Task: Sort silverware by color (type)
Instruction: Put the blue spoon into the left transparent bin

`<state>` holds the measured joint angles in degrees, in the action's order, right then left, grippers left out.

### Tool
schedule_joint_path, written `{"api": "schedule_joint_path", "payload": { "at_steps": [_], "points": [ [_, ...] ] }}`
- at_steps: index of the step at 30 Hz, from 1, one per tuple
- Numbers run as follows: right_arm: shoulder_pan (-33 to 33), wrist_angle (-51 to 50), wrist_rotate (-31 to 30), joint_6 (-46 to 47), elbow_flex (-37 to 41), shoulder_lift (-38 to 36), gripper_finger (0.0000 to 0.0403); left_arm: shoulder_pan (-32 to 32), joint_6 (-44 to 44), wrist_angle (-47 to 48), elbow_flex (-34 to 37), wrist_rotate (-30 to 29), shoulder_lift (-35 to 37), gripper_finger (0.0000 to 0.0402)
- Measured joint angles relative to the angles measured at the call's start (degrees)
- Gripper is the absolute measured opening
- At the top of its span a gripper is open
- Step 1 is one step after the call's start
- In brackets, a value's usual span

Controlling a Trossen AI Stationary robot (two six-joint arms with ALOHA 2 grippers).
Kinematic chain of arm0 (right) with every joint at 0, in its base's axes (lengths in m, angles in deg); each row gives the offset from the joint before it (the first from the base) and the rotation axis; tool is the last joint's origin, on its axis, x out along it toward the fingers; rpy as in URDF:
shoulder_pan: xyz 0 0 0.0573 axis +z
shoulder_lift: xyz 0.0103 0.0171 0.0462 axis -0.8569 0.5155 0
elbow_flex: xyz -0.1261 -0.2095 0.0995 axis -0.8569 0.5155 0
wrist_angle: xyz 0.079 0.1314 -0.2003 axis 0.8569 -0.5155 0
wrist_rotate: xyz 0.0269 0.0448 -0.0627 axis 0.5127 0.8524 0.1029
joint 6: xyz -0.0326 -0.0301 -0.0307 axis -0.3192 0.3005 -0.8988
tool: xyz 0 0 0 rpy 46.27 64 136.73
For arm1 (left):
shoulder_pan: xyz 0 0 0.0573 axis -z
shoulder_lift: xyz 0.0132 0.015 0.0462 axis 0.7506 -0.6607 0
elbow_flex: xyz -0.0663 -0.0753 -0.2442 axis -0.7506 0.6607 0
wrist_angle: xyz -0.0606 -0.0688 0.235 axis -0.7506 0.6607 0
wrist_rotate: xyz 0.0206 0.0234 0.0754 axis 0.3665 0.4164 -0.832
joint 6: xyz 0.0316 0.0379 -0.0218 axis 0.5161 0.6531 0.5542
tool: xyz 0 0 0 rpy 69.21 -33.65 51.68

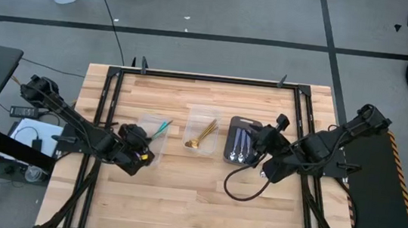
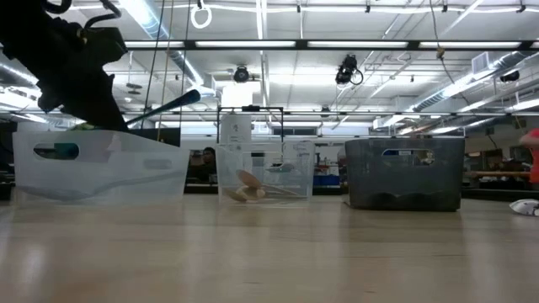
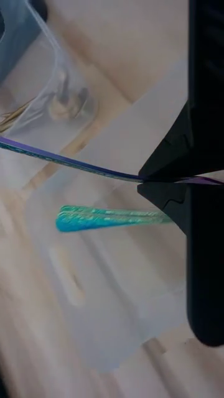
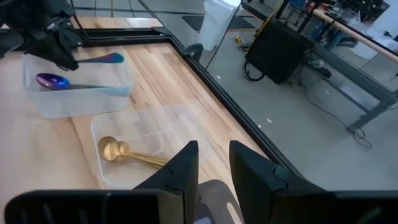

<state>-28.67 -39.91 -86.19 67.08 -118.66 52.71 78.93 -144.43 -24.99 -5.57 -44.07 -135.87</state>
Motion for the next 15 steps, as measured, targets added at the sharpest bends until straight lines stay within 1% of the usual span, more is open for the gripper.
{"api": "schedule_joint_path", "payload": {
  "at_steps": [6, 11, 15],
  "points": [
    [-0.52, 0.11, -0.04, 0.25, 0.14, 0.00, 0.0101, -1.44, -4.39, -1.27, 0.12, 4.03, 0.01, 0.0014],
    [-0.48, 0.16, -0.02, 0.32, 0.14, -0.02, 0.0101, -2.66, -8.60, -1.24, 0.12, 8.50, -0.05, 0.0014],
    [-0.49, 0.17, 0.23, 0.27, 0.14, -0.02, 0.0101, -3.67, -9.94, -1.25, 0.12, 11.89, -0.05, 0.0014]
  ]
}}
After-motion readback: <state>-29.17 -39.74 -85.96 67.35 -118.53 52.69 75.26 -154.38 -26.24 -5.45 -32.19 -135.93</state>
